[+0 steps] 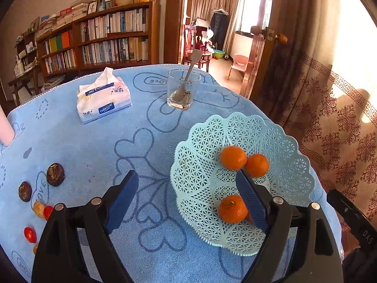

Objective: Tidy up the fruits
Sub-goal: 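Carry the tangerine into the green basket and open the left tool, then move the open left tool toward a dark brown round fruit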

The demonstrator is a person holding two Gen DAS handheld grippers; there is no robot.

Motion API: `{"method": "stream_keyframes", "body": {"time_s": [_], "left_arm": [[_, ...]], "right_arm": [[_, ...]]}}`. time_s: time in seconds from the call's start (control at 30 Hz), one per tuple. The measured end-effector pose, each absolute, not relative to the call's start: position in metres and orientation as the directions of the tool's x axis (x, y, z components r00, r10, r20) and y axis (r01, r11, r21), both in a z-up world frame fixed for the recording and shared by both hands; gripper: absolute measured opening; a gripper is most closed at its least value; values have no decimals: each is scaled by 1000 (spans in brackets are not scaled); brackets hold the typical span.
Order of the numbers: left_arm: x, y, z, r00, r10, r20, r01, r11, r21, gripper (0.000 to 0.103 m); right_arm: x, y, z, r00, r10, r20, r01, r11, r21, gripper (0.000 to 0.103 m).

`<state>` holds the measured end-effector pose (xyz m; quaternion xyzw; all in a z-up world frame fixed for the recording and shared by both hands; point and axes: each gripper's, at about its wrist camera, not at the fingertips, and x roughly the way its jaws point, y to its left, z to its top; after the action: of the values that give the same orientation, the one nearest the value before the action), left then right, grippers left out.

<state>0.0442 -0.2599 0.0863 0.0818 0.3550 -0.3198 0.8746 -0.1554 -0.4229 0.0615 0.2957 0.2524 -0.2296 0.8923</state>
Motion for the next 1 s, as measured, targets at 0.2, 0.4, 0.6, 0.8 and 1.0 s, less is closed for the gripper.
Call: {"method": "stream_keyframes", "body": {"time_s": [0.2, 0.4, 0.6, 0.8, 1.0], "left_arm": [[50, -238, 86, 569, -475, -671, 576, 813, -86, 86], [52, -218, 86, 589, -457, -667, 546, 833, -89, 89], [61, -195, 86, 607, -431, -668, 507, 857, -92, 89], [77, -161, 87, 629, -394, -670, 437, 892, -114, 89], [97, -116, 88, 659, -340, -671, 341, 930, -136, 89]], "right_arm": [[-148, -409, 62, 773, -237, -588, 534, 744, 402, 54], [-142, -397, 63, 777, -220, -589, 512, 765, 391, 54], [-130, -383, 66, 781, -197, -592, 482, 793, 373, 58], [-117, -364, 68, 784, -168, -597, 445, 823, 353, 59], [-104, -347, 69, 785, -140, -604, 410, 847, 337, 59]]}}
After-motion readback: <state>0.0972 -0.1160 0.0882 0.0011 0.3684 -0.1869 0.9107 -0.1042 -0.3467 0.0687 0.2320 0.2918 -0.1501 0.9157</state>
